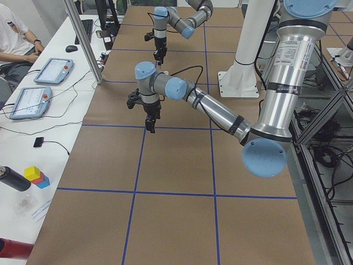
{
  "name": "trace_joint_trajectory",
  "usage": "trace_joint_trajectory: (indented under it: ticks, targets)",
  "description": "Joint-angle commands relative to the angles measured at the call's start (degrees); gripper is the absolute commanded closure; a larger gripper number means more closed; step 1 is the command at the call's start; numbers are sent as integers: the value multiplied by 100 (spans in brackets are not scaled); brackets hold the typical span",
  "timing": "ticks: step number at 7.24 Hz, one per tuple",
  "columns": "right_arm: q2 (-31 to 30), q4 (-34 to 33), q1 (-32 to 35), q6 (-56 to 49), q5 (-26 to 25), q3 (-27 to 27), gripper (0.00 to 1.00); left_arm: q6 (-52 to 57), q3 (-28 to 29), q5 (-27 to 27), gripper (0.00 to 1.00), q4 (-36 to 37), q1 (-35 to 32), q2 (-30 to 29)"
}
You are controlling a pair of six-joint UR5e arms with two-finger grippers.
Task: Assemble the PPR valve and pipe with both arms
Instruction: 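Carry the chrome fitting with the right gripper above the upright valve, then lower the fitting onto the valve top and press it in with the right gripper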
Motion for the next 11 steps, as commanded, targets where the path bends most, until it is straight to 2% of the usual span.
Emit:
trace_joint_trajectory:
  ticks: [1,4,5,8,11]
  targets:
    - [-14,-22,-20,21,10,37,100,-8,-31,-2,0,-9,1,2]
    - [-40,-320,-133,30,-42,265,100,-17,-57,-2,0,-18,-7,3]
    - [-41,-391,-221,30,-199,300,100,-17,-49,-2,0,-9,1,11]
    - [-40,-400,-406,22,-455,301,100,-8,-49,-2,0,-26,1,20]
    - [-41,-400,-407,21,-455,301,100,-8,-49,-2,0,-26,-7,20]
